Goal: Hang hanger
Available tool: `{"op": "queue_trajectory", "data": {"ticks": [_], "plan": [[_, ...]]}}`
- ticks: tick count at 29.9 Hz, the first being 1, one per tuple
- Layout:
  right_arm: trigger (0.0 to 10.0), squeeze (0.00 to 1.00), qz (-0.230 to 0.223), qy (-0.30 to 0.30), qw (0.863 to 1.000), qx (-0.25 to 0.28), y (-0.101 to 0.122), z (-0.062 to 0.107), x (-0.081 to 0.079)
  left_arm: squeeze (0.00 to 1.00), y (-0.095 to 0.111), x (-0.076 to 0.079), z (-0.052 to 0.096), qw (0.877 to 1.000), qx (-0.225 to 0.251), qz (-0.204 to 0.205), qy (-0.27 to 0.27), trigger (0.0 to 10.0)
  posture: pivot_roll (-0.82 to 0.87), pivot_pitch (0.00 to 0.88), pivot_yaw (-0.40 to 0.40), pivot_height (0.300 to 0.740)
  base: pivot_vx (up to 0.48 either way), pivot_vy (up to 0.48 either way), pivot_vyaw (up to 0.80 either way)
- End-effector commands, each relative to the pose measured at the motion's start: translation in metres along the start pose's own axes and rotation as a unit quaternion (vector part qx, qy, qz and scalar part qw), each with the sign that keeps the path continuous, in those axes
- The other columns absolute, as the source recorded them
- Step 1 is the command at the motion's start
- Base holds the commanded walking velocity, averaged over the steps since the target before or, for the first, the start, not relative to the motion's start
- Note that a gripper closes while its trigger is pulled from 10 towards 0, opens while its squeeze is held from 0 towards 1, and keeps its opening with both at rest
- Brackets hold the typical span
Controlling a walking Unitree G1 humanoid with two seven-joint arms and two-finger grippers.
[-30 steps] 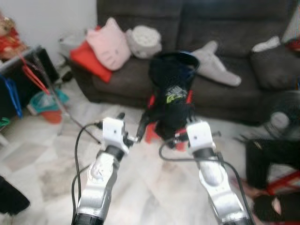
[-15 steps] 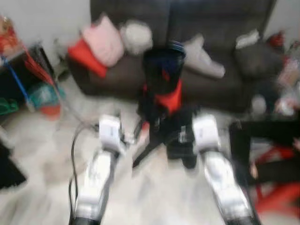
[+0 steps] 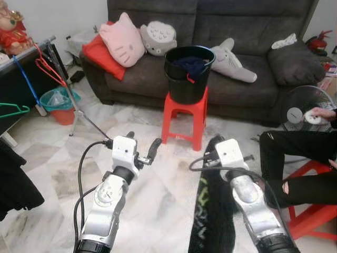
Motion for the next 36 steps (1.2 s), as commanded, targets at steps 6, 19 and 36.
{"op": "queue_trajectory", "data": {"ticks": [6,19,36], "plan": [[10.0,0.0,-0.09,-0.022,0.996,-0.005,0.005,-0.012,0.018,0.0,-0.017,-0.004,0.003,0.999,-0.039,-0.021,0.0,10.0,-0.06,0.0,0.022,0.74,0.0,0.0,0.0],[10.0,0.0,-0.081,-0.011,0.997,-0.006,0.003,-0.014,0.014,0.0,-0.019,0.009,0.001,0.999,-0.041,-0.012,-0.027,10.0,-0.07,0.0,0.025,0.74,0.0,0.0,0.0],[10.0,0.0,-0.067,-0.109,0.987,-0.102,-0.026,-0.015,0.049,0.0,-0.02,0.016,0.001,0.998,-0.043,-0.012,-0.043,10.0,-0.07,0.0,0.03,0.74,0.0,0.0,0.0]]}}
Point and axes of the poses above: a point about 5 cm out from each wrist's last joint towards the gripper, its own z axis pointing back from the gripper into the wrist, its own y axis along the axis of the wrist's last joint, x = y × z, the point moved 6 cm from there along -z, pointing out of the wrist towards the gripper, and after that the axes turned 3 degrees about z, right-handed, at the moved point
